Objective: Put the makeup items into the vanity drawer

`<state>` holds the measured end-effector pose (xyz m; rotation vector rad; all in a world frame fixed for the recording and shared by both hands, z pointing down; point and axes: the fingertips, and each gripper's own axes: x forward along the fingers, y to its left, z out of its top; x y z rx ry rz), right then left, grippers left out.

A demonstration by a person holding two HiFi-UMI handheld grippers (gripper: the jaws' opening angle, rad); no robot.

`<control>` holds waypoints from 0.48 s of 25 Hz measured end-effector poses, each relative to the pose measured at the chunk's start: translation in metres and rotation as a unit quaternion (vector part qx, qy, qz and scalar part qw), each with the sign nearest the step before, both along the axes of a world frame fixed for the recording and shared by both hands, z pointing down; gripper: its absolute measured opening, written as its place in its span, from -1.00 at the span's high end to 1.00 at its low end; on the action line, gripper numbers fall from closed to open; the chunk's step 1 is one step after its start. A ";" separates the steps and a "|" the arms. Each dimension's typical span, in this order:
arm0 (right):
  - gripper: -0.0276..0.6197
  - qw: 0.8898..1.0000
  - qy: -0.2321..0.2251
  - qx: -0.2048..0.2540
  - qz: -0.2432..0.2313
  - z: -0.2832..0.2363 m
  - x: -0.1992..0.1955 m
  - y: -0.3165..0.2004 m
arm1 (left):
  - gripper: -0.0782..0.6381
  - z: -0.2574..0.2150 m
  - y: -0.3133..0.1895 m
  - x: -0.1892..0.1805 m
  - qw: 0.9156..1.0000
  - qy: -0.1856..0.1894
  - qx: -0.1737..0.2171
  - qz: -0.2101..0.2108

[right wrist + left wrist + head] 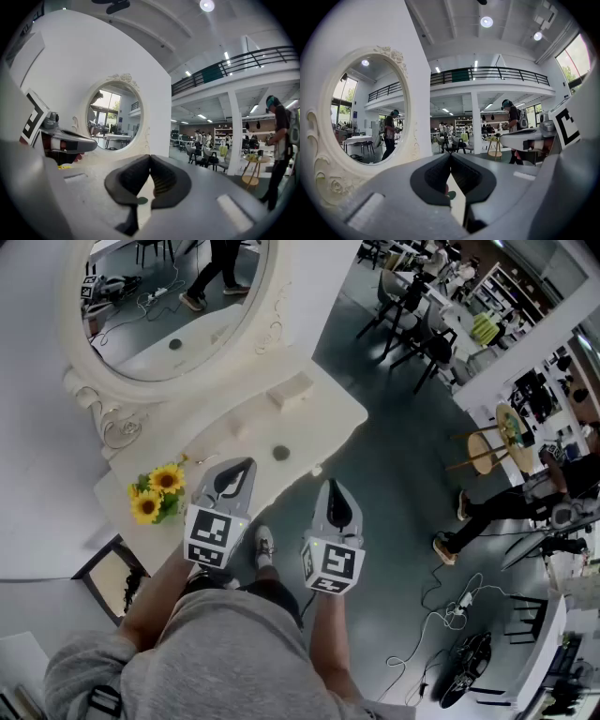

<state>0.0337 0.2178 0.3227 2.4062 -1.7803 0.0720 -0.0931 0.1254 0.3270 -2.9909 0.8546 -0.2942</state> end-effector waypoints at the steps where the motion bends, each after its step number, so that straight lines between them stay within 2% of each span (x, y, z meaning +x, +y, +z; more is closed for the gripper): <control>1: 0.90 1.000 0.000 0.000 -0.001 0.000 0.001 -0.001 | 0.75 0.000 0.000 0.001 1.000 0.000 0.000 0.000; 12: 0.90 1.000 -0.017 -0.006 -0.010 0.015 0.015 -0.016 | 0.75 0.011 -0.016 0.014 1.000 -0.008 -0.007 -0.012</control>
